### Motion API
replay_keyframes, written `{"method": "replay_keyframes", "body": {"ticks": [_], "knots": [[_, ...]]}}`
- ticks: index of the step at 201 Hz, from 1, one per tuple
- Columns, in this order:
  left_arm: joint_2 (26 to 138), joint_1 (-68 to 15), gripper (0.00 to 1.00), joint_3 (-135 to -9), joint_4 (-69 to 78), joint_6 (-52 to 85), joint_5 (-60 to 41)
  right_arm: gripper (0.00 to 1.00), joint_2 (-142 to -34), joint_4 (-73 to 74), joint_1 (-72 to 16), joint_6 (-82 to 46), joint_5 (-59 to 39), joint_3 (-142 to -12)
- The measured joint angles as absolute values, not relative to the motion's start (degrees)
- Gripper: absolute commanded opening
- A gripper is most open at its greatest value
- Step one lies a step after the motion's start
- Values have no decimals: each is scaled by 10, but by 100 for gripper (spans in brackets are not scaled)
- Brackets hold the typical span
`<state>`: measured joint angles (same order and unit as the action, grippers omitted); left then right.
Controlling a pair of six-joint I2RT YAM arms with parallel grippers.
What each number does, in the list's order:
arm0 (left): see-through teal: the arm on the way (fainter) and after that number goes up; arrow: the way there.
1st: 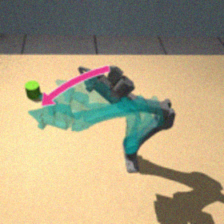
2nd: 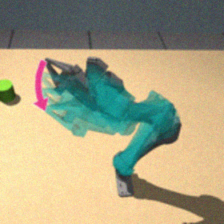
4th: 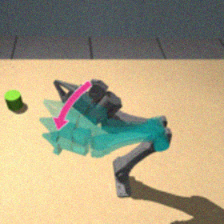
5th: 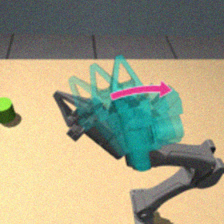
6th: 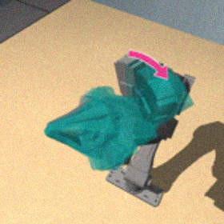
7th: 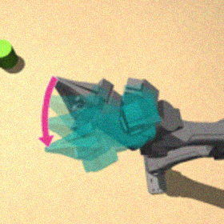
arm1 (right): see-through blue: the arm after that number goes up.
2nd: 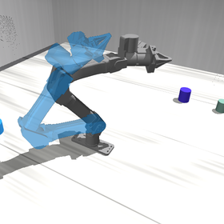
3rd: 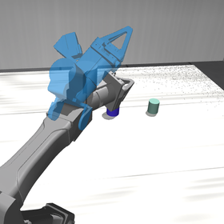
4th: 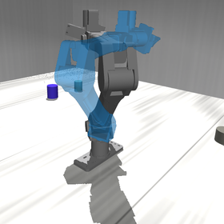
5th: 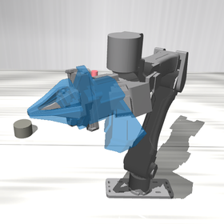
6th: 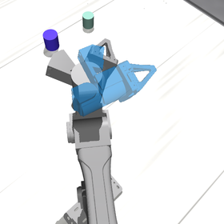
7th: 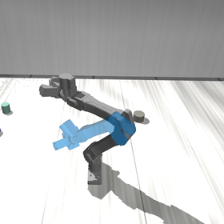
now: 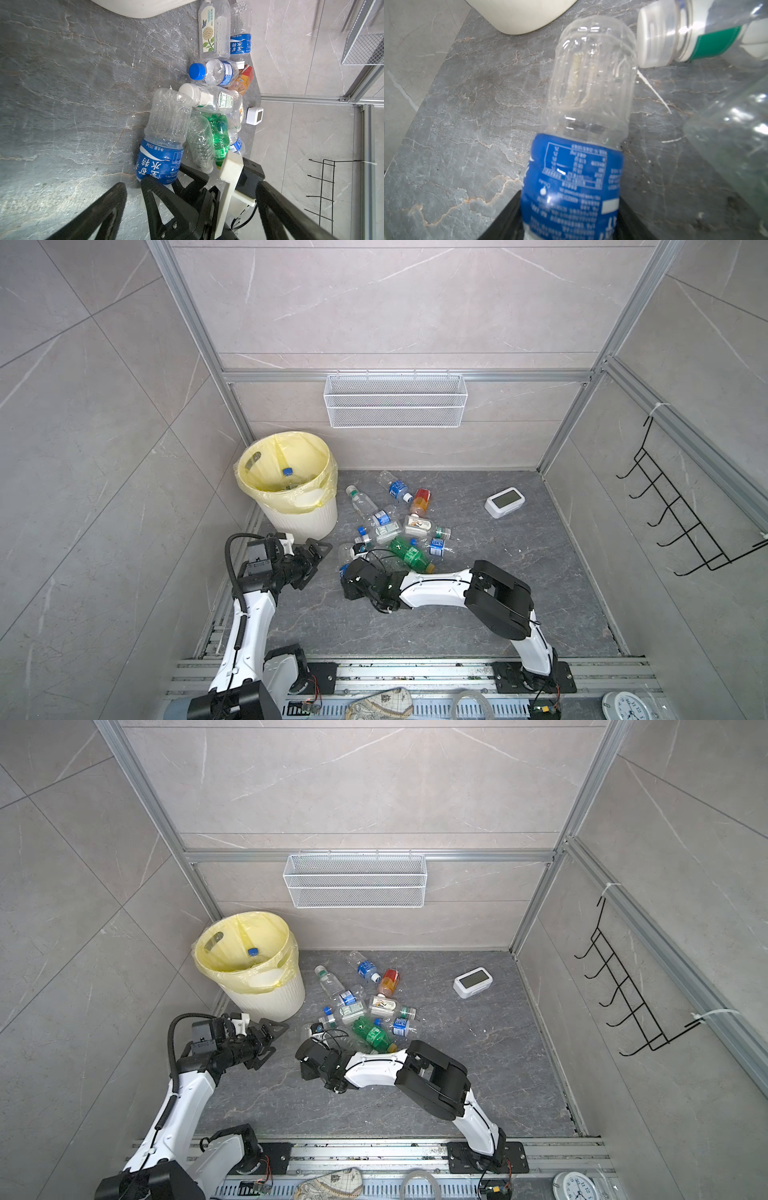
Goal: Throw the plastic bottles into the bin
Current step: 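Lift the Pocari bottle with the right gripper toward the left gripper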
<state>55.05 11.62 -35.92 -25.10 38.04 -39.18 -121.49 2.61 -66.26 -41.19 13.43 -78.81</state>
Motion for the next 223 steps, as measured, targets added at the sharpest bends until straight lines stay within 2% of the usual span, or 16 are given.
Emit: {"method": "replay_keyframes", "body": {"ticks": [107, 223], "knots": [[562, 117, 97, -346, -219, 396, -426, 46, -1098, 53, -663, -314, 65, -691], [571, 115, 88, -340, -188, 408, -454, 45, -1070, 123, -663, -282, -5, -677]]}}
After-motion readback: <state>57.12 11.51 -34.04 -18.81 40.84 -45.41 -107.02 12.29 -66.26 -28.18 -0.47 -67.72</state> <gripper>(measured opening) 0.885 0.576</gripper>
